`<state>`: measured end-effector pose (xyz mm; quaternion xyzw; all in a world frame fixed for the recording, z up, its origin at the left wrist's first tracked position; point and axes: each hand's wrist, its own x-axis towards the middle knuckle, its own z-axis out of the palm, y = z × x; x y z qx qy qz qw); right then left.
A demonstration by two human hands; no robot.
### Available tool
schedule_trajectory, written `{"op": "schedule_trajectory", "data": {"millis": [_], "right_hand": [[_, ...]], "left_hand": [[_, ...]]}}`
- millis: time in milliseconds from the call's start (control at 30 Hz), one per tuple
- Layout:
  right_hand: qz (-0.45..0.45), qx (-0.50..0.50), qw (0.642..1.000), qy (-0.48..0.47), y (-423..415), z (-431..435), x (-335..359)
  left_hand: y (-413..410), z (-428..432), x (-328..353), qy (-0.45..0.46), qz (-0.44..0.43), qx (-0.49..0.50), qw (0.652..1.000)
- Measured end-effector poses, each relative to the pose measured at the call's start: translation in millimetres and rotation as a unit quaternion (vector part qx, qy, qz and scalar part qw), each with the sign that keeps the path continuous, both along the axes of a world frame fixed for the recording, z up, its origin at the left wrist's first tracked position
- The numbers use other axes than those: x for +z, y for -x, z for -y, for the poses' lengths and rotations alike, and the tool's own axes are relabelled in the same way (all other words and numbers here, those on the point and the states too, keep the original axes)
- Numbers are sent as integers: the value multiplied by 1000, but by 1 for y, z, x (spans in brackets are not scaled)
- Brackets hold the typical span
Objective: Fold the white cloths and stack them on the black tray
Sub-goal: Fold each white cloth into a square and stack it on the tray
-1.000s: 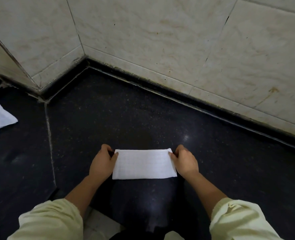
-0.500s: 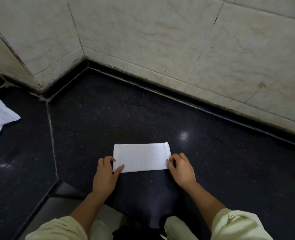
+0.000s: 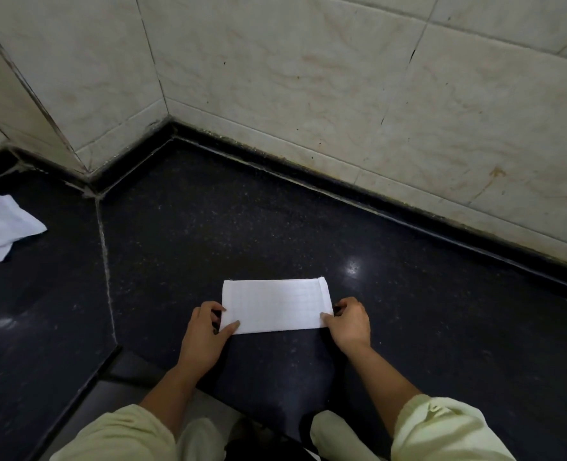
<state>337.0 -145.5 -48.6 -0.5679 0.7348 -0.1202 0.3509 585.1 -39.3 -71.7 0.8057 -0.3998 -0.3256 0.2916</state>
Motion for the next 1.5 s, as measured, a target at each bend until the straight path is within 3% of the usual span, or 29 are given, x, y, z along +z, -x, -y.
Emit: {"op": "schedule_trajectory", "data": {"millis": [433, 633, 700, 800, 900, 1067, 1333, 1500], "right_hand": [[49, -27, 994, -94, -20, 13, 4], [209, -143, 963, -95, -20, 19, 13], [210, -155, 958, -122, -20, 20, 21], [184, -134, 967, -117, -16, 21, 20], [154, -72, 984, -46, -20, 18, 21], [219, -11, 976, 12, -44, 9, 36], [240, 67, 968, -8, -100, -1, 42], [186, 112, 976, -34, -138, -10, 26]], "left_hand": [[0, 1, 6, -6, -11, -1, 1000], [-3, 1, 8, -4, -15, -5, 1000], [-4, 1, 8, -2, -17, -8, 1000], [-5, 1, 7, -1, -19, -14, 1000], [-6, 1, 6, 14, -24, -2, 1000], [-8, 1, 2, 15, -24, -4, 1000], [-10, 1, -3, 33, -29, -5, 999], [-12, -1, -5, 44, -36, 0, 998]]}}
